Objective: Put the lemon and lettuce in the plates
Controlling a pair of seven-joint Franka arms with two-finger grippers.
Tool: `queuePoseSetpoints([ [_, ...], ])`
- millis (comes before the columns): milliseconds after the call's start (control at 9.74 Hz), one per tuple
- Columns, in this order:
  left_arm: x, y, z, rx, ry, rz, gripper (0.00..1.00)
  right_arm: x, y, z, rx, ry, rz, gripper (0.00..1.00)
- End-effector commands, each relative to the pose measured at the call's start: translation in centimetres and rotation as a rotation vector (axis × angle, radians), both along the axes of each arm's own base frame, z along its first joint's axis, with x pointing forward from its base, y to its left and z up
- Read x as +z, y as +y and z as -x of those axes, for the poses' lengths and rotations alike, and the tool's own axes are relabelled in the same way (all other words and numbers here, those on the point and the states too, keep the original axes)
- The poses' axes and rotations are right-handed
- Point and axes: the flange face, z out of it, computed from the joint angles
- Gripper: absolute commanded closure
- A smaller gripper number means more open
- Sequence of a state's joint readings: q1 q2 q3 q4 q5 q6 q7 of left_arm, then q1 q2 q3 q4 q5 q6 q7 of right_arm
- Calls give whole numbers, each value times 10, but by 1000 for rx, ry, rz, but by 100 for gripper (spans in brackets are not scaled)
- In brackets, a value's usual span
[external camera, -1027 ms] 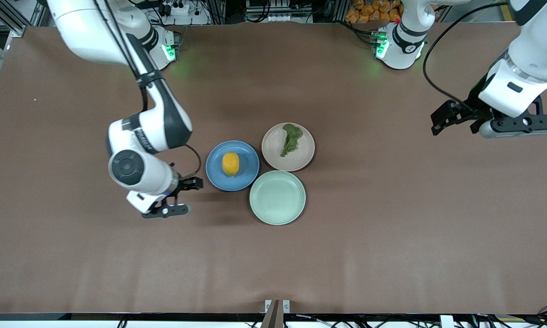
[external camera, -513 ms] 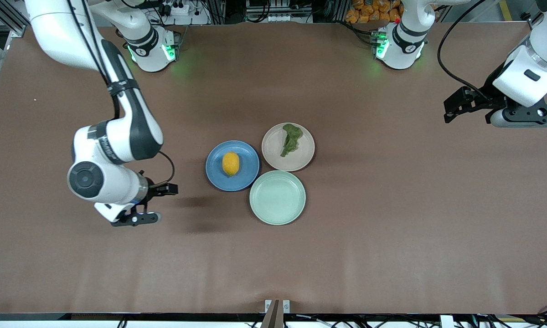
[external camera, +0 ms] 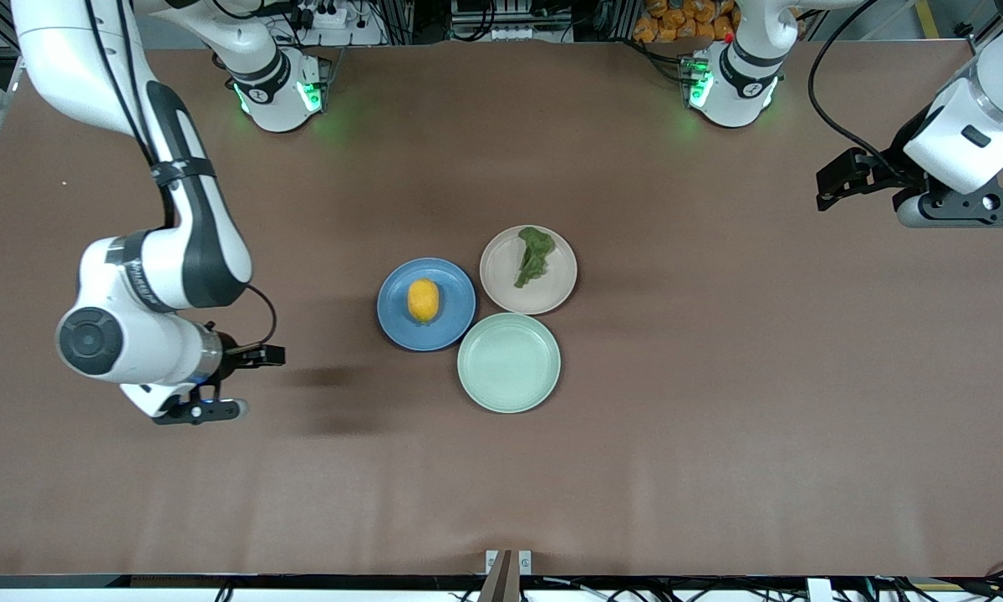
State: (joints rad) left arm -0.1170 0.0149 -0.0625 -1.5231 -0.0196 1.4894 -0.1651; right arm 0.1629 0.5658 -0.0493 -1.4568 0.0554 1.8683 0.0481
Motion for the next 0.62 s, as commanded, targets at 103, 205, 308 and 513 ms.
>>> queuePoseSetpoints([
  [103, 6, 9, -3, 4, 3, -19, 0, 26, -43, 11, -10, 3, -3, 0],
  [205, 6, 14, -4, 12, 3, -21, 0, 31, -53, 15, -23, 2, -3, 0],
  [308, 6, 16, -4, -3, 2, -20, 0, 35, -60, 21, -32, 0, 2, 0],
  [513, 4, 13, -5, -8, 0, -21, 0, 46, -69, 35, -28, -26, 27, 0],
])
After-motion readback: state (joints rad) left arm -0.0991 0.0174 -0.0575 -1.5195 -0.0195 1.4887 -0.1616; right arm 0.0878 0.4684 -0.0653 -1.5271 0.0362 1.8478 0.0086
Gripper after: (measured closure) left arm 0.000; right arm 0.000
